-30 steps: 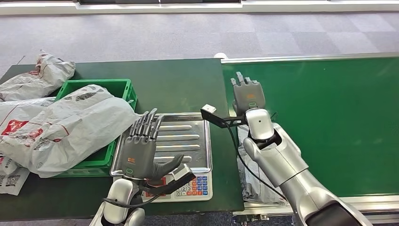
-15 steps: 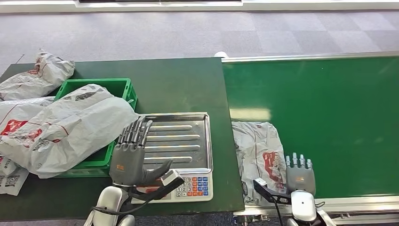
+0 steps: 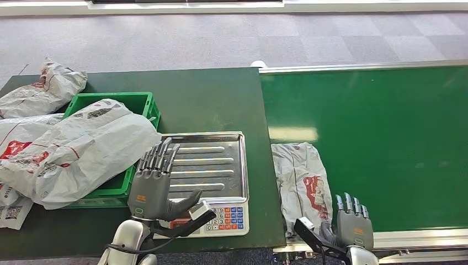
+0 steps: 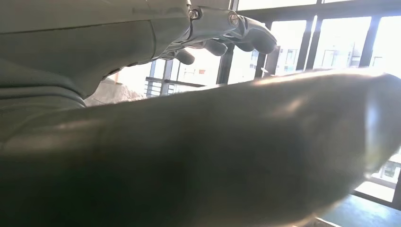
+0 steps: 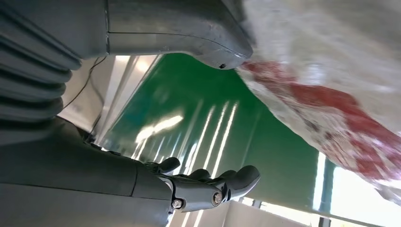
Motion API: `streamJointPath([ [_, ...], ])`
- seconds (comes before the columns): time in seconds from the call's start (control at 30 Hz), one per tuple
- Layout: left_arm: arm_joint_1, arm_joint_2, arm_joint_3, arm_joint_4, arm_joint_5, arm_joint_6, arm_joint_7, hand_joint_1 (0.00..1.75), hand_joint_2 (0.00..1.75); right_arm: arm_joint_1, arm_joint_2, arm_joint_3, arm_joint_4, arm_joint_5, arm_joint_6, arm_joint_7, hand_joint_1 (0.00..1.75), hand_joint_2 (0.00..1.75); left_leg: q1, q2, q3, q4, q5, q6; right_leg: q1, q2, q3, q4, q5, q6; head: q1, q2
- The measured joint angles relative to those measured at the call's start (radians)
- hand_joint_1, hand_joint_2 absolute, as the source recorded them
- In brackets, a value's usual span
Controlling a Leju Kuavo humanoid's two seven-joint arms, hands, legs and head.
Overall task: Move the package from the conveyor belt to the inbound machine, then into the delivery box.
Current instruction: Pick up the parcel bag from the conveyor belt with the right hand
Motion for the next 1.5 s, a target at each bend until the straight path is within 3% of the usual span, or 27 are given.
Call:
streamJointPath([
  [0.07, -0.001, 0.0, 0.0, -0.005, -0.005, -0.003, 0.004, 0.0, 0.0, 0.0, 0.029, -0.013, -0.008, -0.067, -0.007, -0.057, 0.0, 1.75, 0.0, 0.0, -0.001, 0.0, 0.0, 0.0, 0.0, 0.0, 0.0, 0.0, 0.0, 0.0, 0.0, 0.0],
  [0.23, 0.0, 0.001, 0.0, -0.01, -0.008, -0.002, 0.01, 0.0, 0.0, -0.015, 0.092, -0.045, -0.069, -0.388, 0.102, -0.245, 0.0, 1.75, 0.0, 0.001, -0.001, 0.0, 0.0, 0.0, 0.0, 0.002, 0.001, 0.0, 0.0, 0.0, 0.0, 0.0],
  [0.33, 0.001, 0.003, 0.0, -0.01, -0.006, 0.003, 0.007, 0.0, 0.0, -0.024, 0.108, -0.07, -0.092, -0.679, 0.211, -0.36, 0.0, 1.75, 0.0, 0.001, 0.001, 0.0, 0.001, 0.0, 0.0, 0.002, 0.001, 0.0, 0.001, 0.0, 0.0, 0.0],
  [0.37, 0.001, 0.004, 0.0, -0.01, -0.004, 0.004, 0.004, 0.0, 0.0, -0.029, 0.109, -0.078, -0.096, -0.775, 0.23, -0.383, 0.0, 1.75, 0.0, 0.001, 0.001, 0.0, 0.001, 0.0, 0.0, 0.002, 0.001, 0.0, 0.001, 0.0, 0.0, 0.0],
  [0.43, 0.001, 0.005, -0.001, -0.01, 0.0, 0.005, 0.001, 0.0, 0.0, -0.043, 0.111, -0.089, -0.099, -0.848, 0.225, -0.386, 0.0, 1.75, 0.0, 0.001, 0.001, 0.0, 0.001, 0.0, 0.0, 0.002, 0.001, 0.0, 0.001, 0.0, 0.0, 0.0],
  [0.73, -0.001, 0.008, -0.003, -0.01, 0.009, -0.002, -0.004, 0.0, 0.0, -0.061, 0.114, -0.101, -0.088, -0.78, 0.201, -0.359, 0.0, 1.75, 0.0, 0.001, 0.001, 0.0, 0.001, 0.0, 0.0, 0.002, 0.0, 0.0, 0.001, 0.0, 0.0, 0.0],
  [1.03, -0.023, 0.007, -0.028, -0.009, 0.045, -0.048, -0.004, 0.0, 0.0, -0.073, 0.134, -0.101, 0.042, -0.45, 0.053, -0.122, 0.0, 1.75, 0.0, 0.001, 0.001, 0.0, 0.001, 0.0, 0.0, 0.002, 0.0, 0.0, 0.001, 0.0, 0.0, 0.0],
  [1.17, -0.023, 0.007, -0.034, -0.008, 0.05, -0.05, -0.004, 0.0, 0.0, -0.074, 0.144, -0.103, 0.082, -0.31, 0.045, -0.062, 0.0, 0.0, 0.0, 0.001, 0.001, 0.0, 0.001, 0.0, 0.0, 0.003, 0.0, 0.0, 0.001, 0.0, 0.0, 0.0],
  [1.3, -0.024, 0.006, -0.038, -0.005, 0.056, -0.05, -0.006, 0.0, 0.0, -0.091, 0.167, -0.113, 0.16, -0.203, -0.006, -0.067, 0.0, 0.0, 0.0, 0.002, -0.001, 0.0, 0.001, 0.0, 0.0, 0.003, 0.0, 0.0, 0.001, 0.0, 0.0, 0.0],
  [1.5, -0.02, -0.005, -0.044, 0.001, 0.048, -0.05, -0.006, 0.0, 0.0, -0.191, 0.222, -0.152, 0.439, -0.173, -0.159, -0.215, 0.0, 0.0, 0.0, 0.004, -0.004, 0.0, 0.0, 0.0, 0.0, 0.005, 0.001, 0.0, 0.001, 0.0, 0.0, 0.0],
])
